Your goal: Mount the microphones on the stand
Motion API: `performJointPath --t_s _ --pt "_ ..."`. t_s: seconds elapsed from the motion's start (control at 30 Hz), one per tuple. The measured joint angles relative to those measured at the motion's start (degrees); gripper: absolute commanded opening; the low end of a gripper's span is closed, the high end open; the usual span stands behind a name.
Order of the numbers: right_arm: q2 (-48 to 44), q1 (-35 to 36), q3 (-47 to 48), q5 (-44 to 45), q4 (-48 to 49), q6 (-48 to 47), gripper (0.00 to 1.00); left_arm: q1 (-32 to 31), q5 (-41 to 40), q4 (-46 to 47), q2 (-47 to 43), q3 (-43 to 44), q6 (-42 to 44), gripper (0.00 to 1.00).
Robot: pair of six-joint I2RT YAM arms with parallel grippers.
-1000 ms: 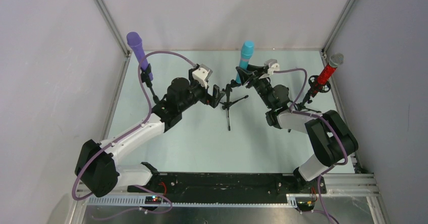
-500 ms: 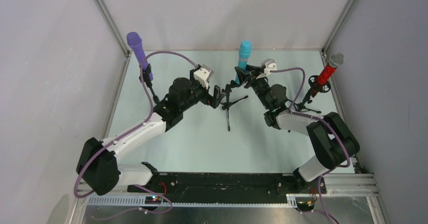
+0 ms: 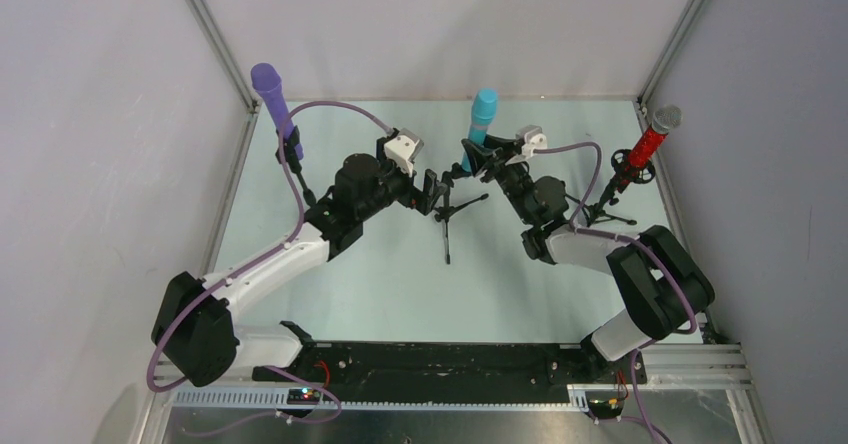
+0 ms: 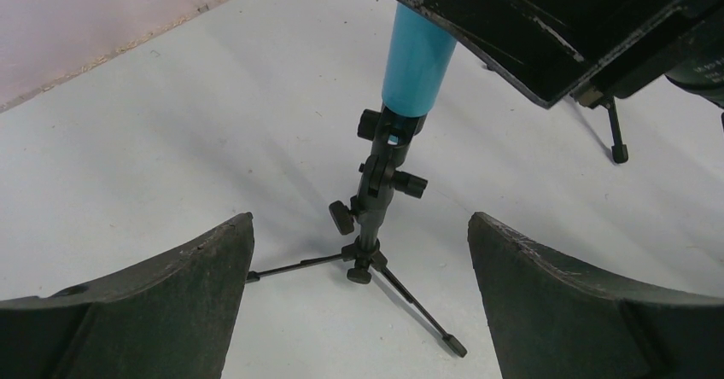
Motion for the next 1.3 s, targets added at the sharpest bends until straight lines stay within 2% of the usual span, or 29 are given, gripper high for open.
performJointPath --t_s 0.2,0.47,0.6,0.8,1.1,1.3 --pt "-0.2 1.1 -1.0 0.4 1.4 0.0 0.15 0.0 0.0 0.0 0.2 0.0 0.4 0.98" --pt "-1.1 1.2 -2.1 0.6 2.2 0.0 0.55 0.0 0.0 0.0 0.2 0.0 3.1 0.98" --pt "-1.3 2.9 -5.0 -2.4 -5.8 0.3 0.67 0.3 1.5 0.0 0.2 0.0 5.2 0.98" --pt "-1.1 4.4 -7.5 -5.6 -16.6 0.4 0.75 1.4 5.7 0.0 0.2 0.0 8.6 0.98" --pt "-7.3 4.1 -9.0 -6.2 -20.7 0.4 0.81 6.7 19.1 0.0 0.6 0.0 15.1 0.98" --pt "-10.9 3.2 -11.0 -6.3 -22.5 -0.3 0.83 8.8 27.6 0.3 3.9 0.1 19.8 0.98"
